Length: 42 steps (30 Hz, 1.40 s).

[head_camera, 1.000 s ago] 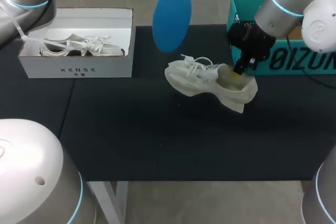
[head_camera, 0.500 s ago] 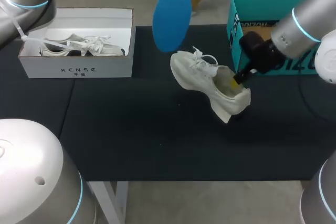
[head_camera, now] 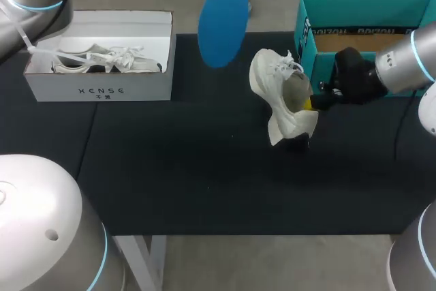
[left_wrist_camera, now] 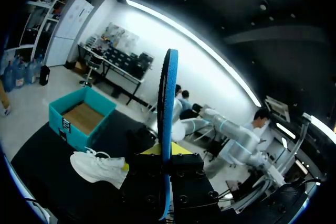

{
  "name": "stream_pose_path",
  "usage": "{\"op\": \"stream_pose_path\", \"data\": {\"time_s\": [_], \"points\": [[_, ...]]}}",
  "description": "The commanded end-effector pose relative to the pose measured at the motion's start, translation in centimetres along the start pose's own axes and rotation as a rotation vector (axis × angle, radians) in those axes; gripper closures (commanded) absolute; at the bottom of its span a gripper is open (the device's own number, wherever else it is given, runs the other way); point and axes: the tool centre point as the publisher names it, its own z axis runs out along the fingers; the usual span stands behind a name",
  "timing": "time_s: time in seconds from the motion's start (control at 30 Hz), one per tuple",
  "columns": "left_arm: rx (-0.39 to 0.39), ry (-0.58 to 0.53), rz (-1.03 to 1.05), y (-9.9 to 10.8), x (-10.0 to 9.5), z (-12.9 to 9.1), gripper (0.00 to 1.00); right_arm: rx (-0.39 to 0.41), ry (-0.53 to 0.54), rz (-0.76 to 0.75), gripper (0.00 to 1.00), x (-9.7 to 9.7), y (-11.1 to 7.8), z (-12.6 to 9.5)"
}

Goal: Take the shoe out of the shoebox, open the shoe tongue, remove and reinsert the insole, then place the shoe into the shoebox

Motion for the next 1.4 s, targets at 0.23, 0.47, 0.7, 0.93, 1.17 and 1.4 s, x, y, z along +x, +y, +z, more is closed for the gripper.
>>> {"op": "stream_pose_path", "data": {"time_s": [0.23, 0.47, 0.7, 0.93, 1.17, 1.4], "points": [[-0.001, 0.0, 0.0, 0.0, -0.1, 0.1, 1.0, -0.189, 0.022, 0.125, 1.0, 0.6, -3.0, -1.1], [-0.001, 0.0, 0.0, 0.0, -0.1, 0.1, 1.0, -0.199, 0.009, 0.042, 1.0, 1.4, -4.1, -1.4], [-0.001, 0.0, 0.0, 0.0, -0.1, 0.1, 1.0, -0.169, -0.021, 0.033, 1.0, 1.3, -5.4, -0.9], [-0.001, 0.0, 0.0, 0.0, -0.1, 0.1, 1.0, -0.109, -0.109, 0.039, 1.0, -0.4, -7.4, 0.4], [-0.001, 0.0, 0.0, 0.0, -0.1, 0.1, 1.0, -0.045, -0.135, 0.052, 1.0, -1.5, -8.9, 2.3], [-0.001, 0.0, 0.0, 0.0, -0.1, 0.1, 1.0, -0.024, -0.188, 0.044, 1.0, -2.3, -9.9, 4.1]]}}
